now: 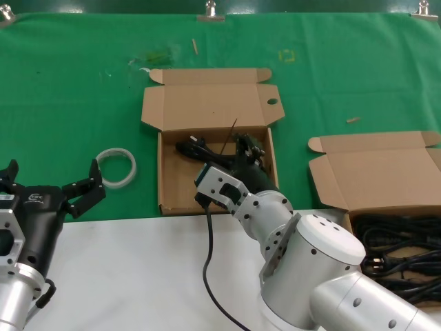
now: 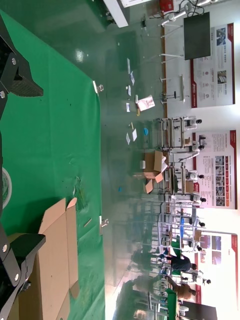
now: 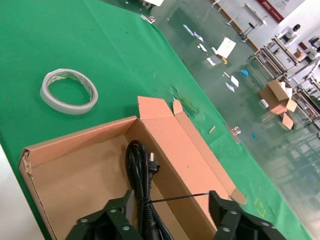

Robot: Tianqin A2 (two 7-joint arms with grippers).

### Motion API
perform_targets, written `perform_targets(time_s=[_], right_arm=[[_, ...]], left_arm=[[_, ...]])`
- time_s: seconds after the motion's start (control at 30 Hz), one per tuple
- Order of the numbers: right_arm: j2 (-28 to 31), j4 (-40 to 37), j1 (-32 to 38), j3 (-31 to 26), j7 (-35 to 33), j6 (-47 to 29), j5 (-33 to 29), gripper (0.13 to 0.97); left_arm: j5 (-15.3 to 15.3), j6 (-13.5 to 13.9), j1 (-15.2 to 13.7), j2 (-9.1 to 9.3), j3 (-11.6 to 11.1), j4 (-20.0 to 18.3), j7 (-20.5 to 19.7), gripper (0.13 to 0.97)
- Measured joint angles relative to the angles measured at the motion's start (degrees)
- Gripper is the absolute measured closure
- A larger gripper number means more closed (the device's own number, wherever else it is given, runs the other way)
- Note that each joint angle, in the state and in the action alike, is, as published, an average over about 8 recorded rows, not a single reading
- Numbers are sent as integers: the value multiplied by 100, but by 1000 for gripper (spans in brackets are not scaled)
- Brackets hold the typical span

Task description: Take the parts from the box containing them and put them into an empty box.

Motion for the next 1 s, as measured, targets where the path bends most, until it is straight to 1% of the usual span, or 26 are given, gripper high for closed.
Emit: perform_targets(time_s=[0.03, 0.07, 0.3, 0.33, 0.37, 0.63, 0.77, 1.0], right_arm=[[0, 0, 0, 0, 0, 0, 0, 638], [0, 0, 0, 0, 0, 0, 0, 638], [1, 35, -76, 110, 180, -83, -120, 455], [1, 48, -103, 150, 244, -112, -163, 429], [1, 63, -134, 195, 320, -147, -214, 429], [2, 215, -455, 659, 1090, -496, -726, 263], [2, 299, -634, 919, 1521, -693, -1012, 263], [2, 449, -951, 1378, 2289, -1043, -1518, 175]], left_arm=[[0, 0, 0, 0, 0, 0, 0, 132], [0, 0, 0, 0, 0, 0, 0, 132], [0, 0, 0, 0, 0, 0, 0, 132], [0, 0, 0, 0, 0, 0, 0, 132], [0, 0, 0, 0, 0, 0, 0, 132], [0, 0, 0, 0, 0, 0, 0, 132], [-1, 0, 0, 0, 0, 0, 0, 132], [0, 0, 0, 0, 0, 0, 0, 132]])
